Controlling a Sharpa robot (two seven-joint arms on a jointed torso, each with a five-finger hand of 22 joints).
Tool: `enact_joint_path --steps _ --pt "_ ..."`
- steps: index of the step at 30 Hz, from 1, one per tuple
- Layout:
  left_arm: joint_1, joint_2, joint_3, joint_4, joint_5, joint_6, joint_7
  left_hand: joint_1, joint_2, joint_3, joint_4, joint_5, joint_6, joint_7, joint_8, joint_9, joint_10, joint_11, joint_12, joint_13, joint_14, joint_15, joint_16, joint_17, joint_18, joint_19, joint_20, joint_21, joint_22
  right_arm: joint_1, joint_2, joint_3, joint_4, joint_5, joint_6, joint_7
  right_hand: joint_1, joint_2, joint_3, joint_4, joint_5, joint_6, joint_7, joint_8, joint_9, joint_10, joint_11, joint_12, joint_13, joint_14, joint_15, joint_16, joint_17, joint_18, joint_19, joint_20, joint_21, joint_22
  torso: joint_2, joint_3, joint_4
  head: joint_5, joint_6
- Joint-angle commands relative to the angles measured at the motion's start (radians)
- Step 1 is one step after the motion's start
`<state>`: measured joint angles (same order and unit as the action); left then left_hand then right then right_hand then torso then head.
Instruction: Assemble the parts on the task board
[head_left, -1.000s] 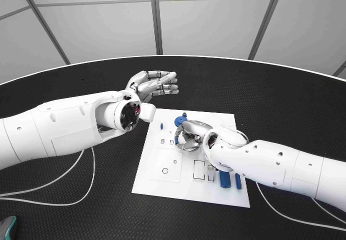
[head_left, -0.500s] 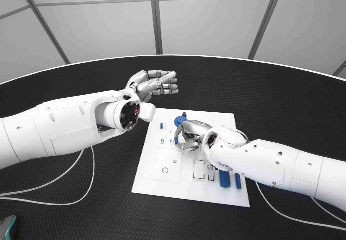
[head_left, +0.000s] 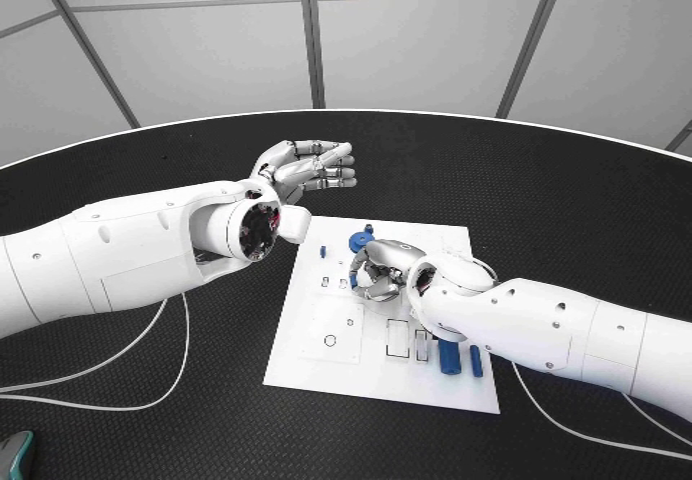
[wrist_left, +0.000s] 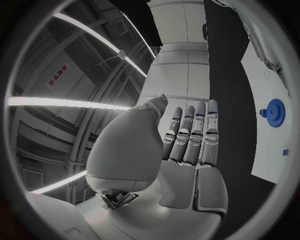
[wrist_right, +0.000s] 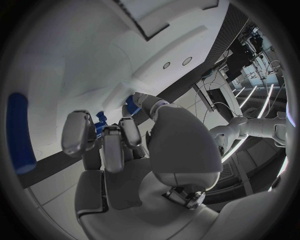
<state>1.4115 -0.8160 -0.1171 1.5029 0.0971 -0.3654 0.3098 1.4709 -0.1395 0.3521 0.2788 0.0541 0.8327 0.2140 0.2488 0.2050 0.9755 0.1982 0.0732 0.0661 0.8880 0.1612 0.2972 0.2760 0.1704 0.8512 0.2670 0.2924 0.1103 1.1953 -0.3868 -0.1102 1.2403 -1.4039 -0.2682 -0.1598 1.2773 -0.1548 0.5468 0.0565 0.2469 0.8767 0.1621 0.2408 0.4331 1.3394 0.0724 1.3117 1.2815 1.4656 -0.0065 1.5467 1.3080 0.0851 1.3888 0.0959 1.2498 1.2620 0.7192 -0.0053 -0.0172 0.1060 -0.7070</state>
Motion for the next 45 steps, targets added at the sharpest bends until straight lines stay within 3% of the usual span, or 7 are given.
enact_joint_path --steps 1,24,29,31,32,38,45 --pt "0.0 0.0 0.0 0.0 0.0 0.002 -0.001 0.0 -0.011 -0.005 0.003 -0.004 -0.005 0.037 -0.007 -0.001 0.0 0.002 -0.005 0.0 -0.01 0.0 -0.003 0.001 0.012 0.0 0.007 0.0 -0.001 0.0 -0.001 0.0 -0.001 0.0 -0.002 0.003 -0.01 -0.005 -0.002 -0.003 -0.006 -0.014 0.005 -0.011 -0.005 -0.007 0.005 -0.008 -0.006 0.092 0.008 0.002 0.208 -0.001 -0.003 0.005 -0.007 -0.003 0.0 -0.0004 -0.0006 0.001 -0.001" --pt "0.0 0.001 0.0 -0.001 0.0 0.006 -0.003 -0.001 -0.011 -0.006 0.003 -0.004 -0.006 0.037 -0.007 -0.002 -0.001 0.003 -0.006 0.0 -0.01 0.0 -0.004 0.002 0.012 0.0 0.007 0.0 -0.002 0.0 0.0 0.0 -0.001 0.0 -0.009 0.019 -0.033 -0.033 -0.017 0.0 -0.02 -0.047 0.016 -0.039 -0.019 -0.027 0.017 -0.022 -0.024 0.092 0.019 0.001 0.206 0.001 -0.008 0.016 -0.018 -0.008 0.0 0.0003 -0.0004 0.0 -0.002" --pt "0.0 0.0 0.0 -0.003 0.0 0.009 -0.006 -0.002 -0.011 -0.007 0.003 -0.004 -0.008 0.038 -0.008 -0.002 -0.002 0.004 -0.006 -0.001 -0.011 0.0 -0.005 0.002 0.012 0.0 0.007 0.0 -0.002 0.0 -0.01 0.0 0.019 0.0 -0.077 0.045 -0.035 -0.049 -0.032 -0.002 -0.047 -0.114 0.026 -0.085 -0.038 -0.045 0.026 -0.033 -0.037 0.091 0.026 0.001 0.205 0.002 -0.011 0.023 -0.025 -0.01 -0.001 0.0008 -0.0005 -0.002 -0.001" --pt "0.0 -0.001 0.0 -0.006 0.0 0.014 -0.016 -0.002 -0.011 -0.007 0.003 -0.004 -0.008 0.038 -0.008 -0.002 -0.002 0.004 -0.006 -0.001 -0.011 0.0 -0.005 0.002 0.012 0.0 0.007 0.0 -0.002 0.0 -0.02 0.0 0.035 0.0 -0.112 0.065 -0.04 -0.056 -0.055 0.004 -0.056 -0.236 0.026 -0.134 -0.088 -0.05 0.028 -0.032 -0.039 0.092 0.028 0.002 0.208 0.002 -0.01 0.027 -0.026 -0.009 -0.002 0.0016 -0.0016 -0.001 0.0" --pt "0.0 -0.001 0.0 -0.008 -0.001 0.017 -0.021 -0.002 -0.011 -0.008 0.004 -0.004 -0.008 0.037 -0.009 -0.002 -0.003 0.003 -0.006 0.0 -0.004 -0.001 -0.002 0.004 0.013 0.003 0.006 0.001 -0.002 0.0 -0.025 0.0 0.044 0.0 -0.126 0.074 -0.041 -0.057 -0.057 0.005 -0.056 -0.239 0.026 -0.136 -0.09 -0.051 0.028 -0.033 -0.039 0.092 0.029 0.002 0.209 0.002 -0.01 0.027 -0.026 -0.008 -0.003 0.0021 -0.0024 -0.001 0.002" --pt "0.0 -0.002 0.0 -0.028 -0.083 0.057 -0.081 -0.026 -0.009 -0.025 0.008 -0.003 0.019 0.019 0.004 0.002 0.04 -0.019 0.007 0.004 0.109 -0.033 0.042 0.034 0.015 0.085 -0.028 0.052 0.015 0.0 -0.078 0.0 0.118 0.005 -0.191 0.14 -0.047 -0.06 -0.099 0.019 -0.077 -0.256 0.027 -0.146 -0.101 -0.057 0.03 -0.035 -0.044 0.092 0.031 0.002 0.208 0.003 -0.013 0.029 -0.034 -0.013 -0.01 0.0038 -0.0027 -0.007 0.008" --pt "0.0 -0.007 0.0 -0.061 -0.282 0.118 -0.189 -0.06 -0.001 -0.022 0.01 -0.003 0.121 -0.03 0.041 0.019 0.198 -0.08 0.042 0.016 0.346 -0.109 0.167 0.125 0.015 0.24 -0.108 0.165 0.064 0.001 -0.202 0.001 0.241 0.103 -0.241 0.241 -0.019 -0.04 -0.108 0.02 -0.064 -0.113 0.013 -0.098 -0.052 -0.092 0.016 -0.069 -0.085 0.074 0.019 -0.027 0.146 0.021 -0.056 0.021 -0.114 -0.077 -0.029 0.0061 -0.0129 -0.007 0.016"
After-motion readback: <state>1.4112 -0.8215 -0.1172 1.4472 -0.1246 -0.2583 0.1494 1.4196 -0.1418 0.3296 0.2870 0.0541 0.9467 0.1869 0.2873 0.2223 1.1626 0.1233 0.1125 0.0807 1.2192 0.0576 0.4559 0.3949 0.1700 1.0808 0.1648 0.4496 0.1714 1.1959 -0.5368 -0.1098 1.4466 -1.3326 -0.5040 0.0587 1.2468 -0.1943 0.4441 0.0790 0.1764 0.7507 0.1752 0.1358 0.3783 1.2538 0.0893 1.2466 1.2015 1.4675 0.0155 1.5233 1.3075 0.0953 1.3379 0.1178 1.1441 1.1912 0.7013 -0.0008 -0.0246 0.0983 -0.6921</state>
